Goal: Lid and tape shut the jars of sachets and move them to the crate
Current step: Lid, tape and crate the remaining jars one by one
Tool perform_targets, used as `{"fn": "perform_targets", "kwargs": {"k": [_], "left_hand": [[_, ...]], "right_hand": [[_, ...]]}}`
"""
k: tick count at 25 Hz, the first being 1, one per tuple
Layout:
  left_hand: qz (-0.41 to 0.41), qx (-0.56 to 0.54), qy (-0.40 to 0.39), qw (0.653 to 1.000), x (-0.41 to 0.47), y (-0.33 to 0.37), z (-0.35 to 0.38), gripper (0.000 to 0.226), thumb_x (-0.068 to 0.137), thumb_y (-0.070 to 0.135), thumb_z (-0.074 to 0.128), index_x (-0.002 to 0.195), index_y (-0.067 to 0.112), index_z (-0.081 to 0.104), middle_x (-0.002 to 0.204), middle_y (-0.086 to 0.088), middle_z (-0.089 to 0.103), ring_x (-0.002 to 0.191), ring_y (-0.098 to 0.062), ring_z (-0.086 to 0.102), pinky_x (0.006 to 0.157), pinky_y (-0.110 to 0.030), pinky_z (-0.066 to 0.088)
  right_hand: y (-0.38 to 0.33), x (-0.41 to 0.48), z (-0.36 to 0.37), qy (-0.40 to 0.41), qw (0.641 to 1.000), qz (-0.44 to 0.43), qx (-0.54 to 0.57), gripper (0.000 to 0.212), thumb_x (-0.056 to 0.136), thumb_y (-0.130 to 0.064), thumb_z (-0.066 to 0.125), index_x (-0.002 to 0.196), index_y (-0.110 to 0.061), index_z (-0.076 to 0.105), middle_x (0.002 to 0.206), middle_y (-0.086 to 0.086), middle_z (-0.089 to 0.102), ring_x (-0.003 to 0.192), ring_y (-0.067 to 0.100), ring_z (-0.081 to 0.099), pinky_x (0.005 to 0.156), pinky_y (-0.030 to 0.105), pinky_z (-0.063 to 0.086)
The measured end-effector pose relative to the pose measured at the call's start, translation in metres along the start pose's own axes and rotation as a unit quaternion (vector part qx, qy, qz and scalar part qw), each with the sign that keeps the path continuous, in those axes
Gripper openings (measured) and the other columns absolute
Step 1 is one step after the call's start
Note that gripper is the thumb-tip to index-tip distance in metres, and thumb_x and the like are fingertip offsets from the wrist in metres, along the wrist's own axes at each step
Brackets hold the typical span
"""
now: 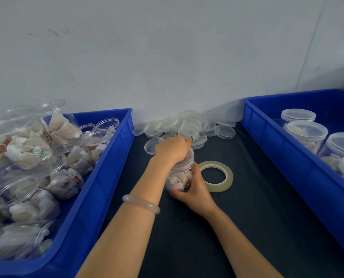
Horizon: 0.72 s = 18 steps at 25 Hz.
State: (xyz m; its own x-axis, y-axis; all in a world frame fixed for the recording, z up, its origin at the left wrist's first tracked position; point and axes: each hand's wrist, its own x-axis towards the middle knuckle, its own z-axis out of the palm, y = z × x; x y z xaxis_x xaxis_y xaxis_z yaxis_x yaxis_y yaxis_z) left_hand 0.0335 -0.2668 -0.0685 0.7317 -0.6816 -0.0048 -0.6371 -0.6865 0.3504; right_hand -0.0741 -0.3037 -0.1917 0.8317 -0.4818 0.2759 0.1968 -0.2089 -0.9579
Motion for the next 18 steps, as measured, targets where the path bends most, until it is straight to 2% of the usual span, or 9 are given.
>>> {"fn": "perform_targets", "kwargs": {"k": [2,4,6,8,9,11,14,16,18], "left_hand": [[-0.006,0.061,0.005,0.998,-0.002,0.003,0.002,0.036,0.108,0.024,0.030,0.134,0.011,0.051,0.122,-0.014,0.060,0.112,-0.033,0.056,0.081,-0.043,0.045],[-0.017,0.056,0.046,0.997,-0.010,0.005,0.006,0.034,0.106,0.015,0.033,0.138,0.014,0.045,0.122,-0.014,0.059,0.111,-0.033,0.057,0.075,-0.043,0.046],[0.024,-0.015,0.047,0.999,-0.015,0.003,0.003,0.030,0.108,0.028,0.033,0.121,0.018,0.058,0.116,-0.008,0.065,0.110,-0.029,0.061,0.086,-0.045,0.048],[0.102,-0.145,0.018,0.984,-0.019,-0.007,0.000,0.036,0.103,0.053,0.036,0.104,0.030,0.065,0.114,0.009,0.068,0.111,-0.015,0.062,0.097,-0.043,0.046],[0.153,-0.160,0.000,0.975,-0.025,-0.014,-0.002,0.039,0.097,0.064,0.039,0.106,0.038,0.066,0.115,0.016,0.067,0.113,-0.007,0.059,0.099,-0.039,0.045],[0.247,-0.087,0.012,0.965,-0.040,-0.029,0.000,0.044,0.088,0.074,0.041,0.120,0.051,0.063,0.124,0.021,0.059,0.118,0.002,0.049,0.097,-0.023,0.039],[0.287,-0.044,0.056,0.955,-0.044,-0.042,0.006,0.043,0.093,0.058,0.052,0.136,0.053,0.050,0.133,0.017,0.053,0.120,0.007,0.038,0.091,-0.006,0.026],[0.266,-0.024,0.065,0.961,-0.043,-0.037,0.008,0.044,0.095,0.048,0.057,0.138,0.055,0.047,0.134,0.016,0.052,0.122,0.002,0.039,0.094,-0.012,0.031],[0.251,-0.006,0.083,0.964,-0.042,-0.033,0.010,0.044,0.094,0.049,0.056,0.136,0.057,0.047,0.129,0.018,0.053,0.120,-0.001,0.041,0.093,-0.022,0.038]], "right_hand": [[-0.001,0.000,0.001,-0.004,1.000,0.001,0.002,0.078,0.074,0.000,0.082,0.135,-0.019,0.037,0.126,0.001,0.060,0.111,0.012,0.064,0.087,0.025,0.053],[-0.002,-0.001,0.001,-0.006,1.000,-0.002,-0.001,0.080,0.074,0.000,0.082,0.136,-0.019,0.035,0.127,0.002,0.060,0.113,0.013,0.063,0.090,0.026,0.053],[-0.003,0.000,0.000,-0.014,1.000,0.002,0.001,0.080,0.074,0.003,0.081,0.136,-0.016,0.035,0.128,0.004,0.058,0.113,0.013,0.063,0.090,0.027,0.054],[-0.003,0.001,-0.001,-0.020,1.000,0.005,0.001,0.078,0.074,0.005,0.081,0.135,-0.014,0.035,0.128,0.007,0.057,0.112,0.013,0.064,0.090,0.027,0.054],[-0.004,0.002,-0.001,-0.022,1.000,0.004,-0.001,0.077,0.074,0.006,0.080,0.133,-0.014,0.035,0.127,0.009,0.057,0.111,0.015,0.064,0.089,0.029,0.055],[-0.006,0.002,0.000,-0.024,1.000,0.002,-0.003,0.071,0.075,0.006,0.079,0.127,-0.014,0.035,0.122,0.018,0.057,0.109,0.025,0.064,0.089,0.037,0.056],[-0.008,0.000,0.000,-0.022,1.000,-0.001,-0.008,0.065,0.077,0.005,0.078,0.123,-0.016,0.037,0.116,0.019,0.059,0.104,0.021,0.065,0.087,0.034,0.056],[-0.008,-0.001,-0.001,-0.023,1.000,-0.001,-0.012,0.065,0.077,0.005,0.078,0.119,-0.024,0.037,0.116,0.016,0.060,0.100,0.008,0.066,0.085,0.026,0.055],[-0.008,-0.001,-0.001,-0.028,1.000,-0.002,-0.006,0.066,0.078,0.005,0.078,0.116,-0.029,0.036,0.118,0.018,0.059,0.104,0.014,0.066,0.086,0.030,0.056]]}}
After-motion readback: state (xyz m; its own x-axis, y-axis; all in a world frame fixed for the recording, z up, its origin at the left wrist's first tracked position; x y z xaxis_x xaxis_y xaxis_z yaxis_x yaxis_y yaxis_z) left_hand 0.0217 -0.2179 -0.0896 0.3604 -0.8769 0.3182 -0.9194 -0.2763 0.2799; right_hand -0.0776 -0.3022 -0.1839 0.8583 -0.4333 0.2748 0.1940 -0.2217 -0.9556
